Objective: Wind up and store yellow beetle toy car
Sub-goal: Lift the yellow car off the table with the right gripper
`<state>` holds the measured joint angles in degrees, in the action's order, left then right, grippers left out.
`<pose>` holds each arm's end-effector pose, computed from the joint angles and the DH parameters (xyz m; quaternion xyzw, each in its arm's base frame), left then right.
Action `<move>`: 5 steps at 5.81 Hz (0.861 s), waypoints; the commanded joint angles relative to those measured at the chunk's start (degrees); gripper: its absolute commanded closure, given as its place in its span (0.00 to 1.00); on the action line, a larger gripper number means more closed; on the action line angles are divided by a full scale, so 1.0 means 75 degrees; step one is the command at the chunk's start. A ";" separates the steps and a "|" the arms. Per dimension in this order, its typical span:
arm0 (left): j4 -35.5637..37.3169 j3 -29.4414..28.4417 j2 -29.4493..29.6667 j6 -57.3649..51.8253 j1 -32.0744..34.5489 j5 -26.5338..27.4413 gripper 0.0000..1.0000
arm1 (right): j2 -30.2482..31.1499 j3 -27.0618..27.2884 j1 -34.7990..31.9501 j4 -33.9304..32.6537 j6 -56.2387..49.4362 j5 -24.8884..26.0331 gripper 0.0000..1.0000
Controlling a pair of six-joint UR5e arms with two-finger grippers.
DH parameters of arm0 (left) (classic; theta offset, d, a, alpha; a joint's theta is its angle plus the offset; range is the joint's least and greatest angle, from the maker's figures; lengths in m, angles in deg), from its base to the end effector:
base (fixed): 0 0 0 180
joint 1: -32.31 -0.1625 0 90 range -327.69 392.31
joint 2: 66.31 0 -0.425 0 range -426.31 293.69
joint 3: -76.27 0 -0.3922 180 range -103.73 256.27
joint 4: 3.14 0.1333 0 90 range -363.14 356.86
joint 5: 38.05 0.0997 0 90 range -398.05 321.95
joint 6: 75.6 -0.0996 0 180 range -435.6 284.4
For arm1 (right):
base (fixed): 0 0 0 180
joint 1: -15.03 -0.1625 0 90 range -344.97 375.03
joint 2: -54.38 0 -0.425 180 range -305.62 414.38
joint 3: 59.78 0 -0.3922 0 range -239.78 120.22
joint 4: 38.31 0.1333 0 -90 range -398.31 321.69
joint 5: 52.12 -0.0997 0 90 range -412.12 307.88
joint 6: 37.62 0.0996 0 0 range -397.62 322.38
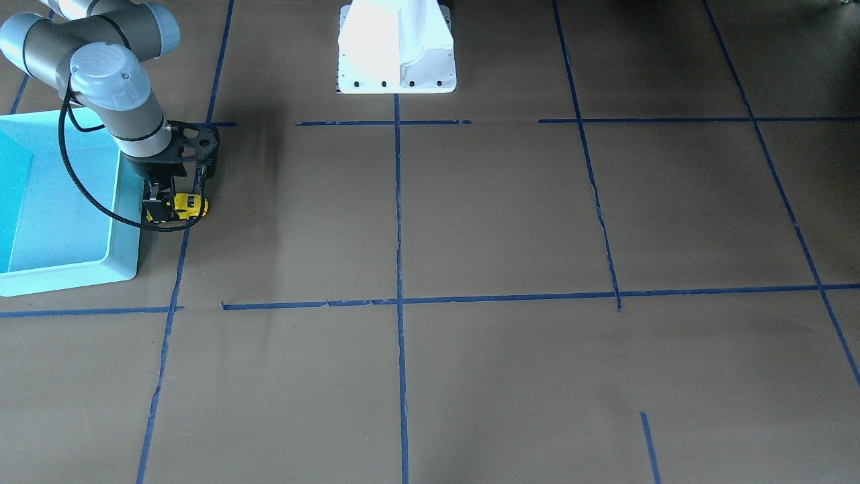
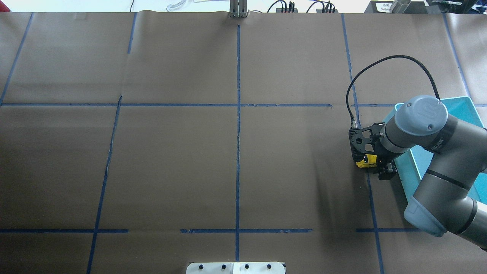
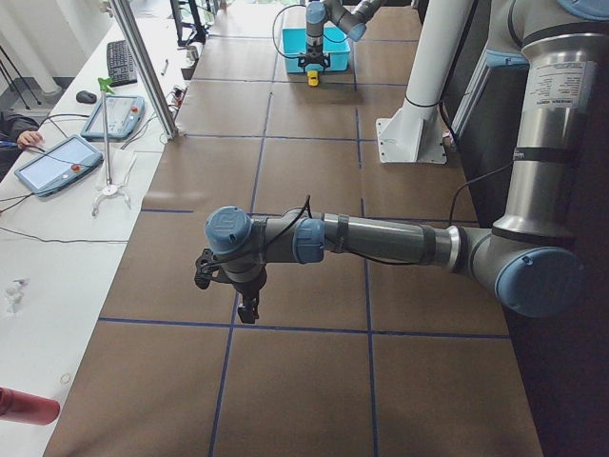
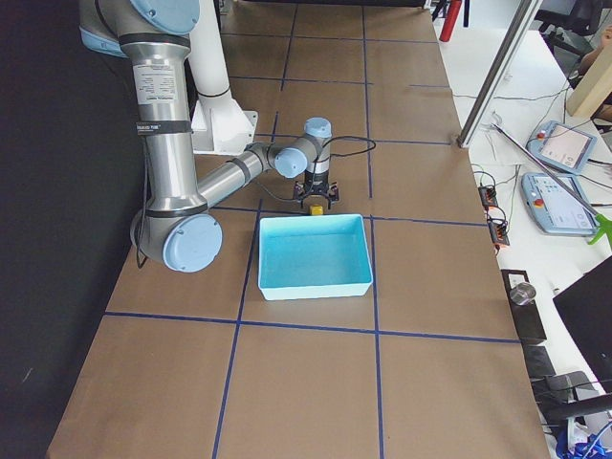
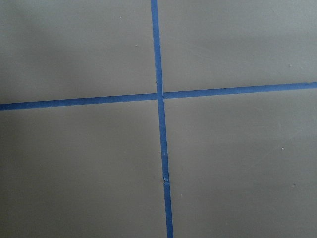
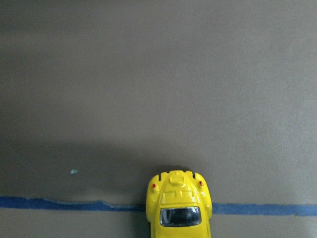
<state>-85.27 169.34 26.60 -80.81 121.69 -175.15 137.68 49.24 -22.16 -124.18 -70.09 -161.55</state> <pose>-0.0548 -0.5097 0.6171 0.0009 0.3998 0.0400 0.9157 -0.3666 -0.4039 0.4462 0.2211 -0.2053 -0.6771 0.6712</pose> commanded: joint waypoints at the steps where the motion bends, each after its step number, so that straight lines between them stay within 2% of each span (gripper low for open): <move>1: -0.0007 0.0001 0.0000 0.0004 0.0000 -0.0012 0.00 | -0.0021 -0.0121 0.0153 0.0000 -0.0006 0.0304 0.00; 3: -0.0007 0.0001 0.0000 0.0004 0.0000 -0.0012 0.00 | -0.0009 -0.0285 0.0165 0.0000 -0.0006 0.0306 0.00; 4: -0.0007 -0.0011 0.0000 0.0004 0.0000 -0.0012 0.00 | -0.0009 -0.0321 0.0165 0.0000 -0.0029 0.0306 0.11; 5: -0.0007 -0.0023 0.0000 0.0004 0.0000 -0.0012 0.00 | -0.0044 -0.0309 0.0177 0.0000 -0.0018 0.0294 0.70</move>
<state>-85.31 169.24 26.60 -80.78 121.69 -175.24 137.52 46.97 -20.89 -124.18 -70.24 -159.29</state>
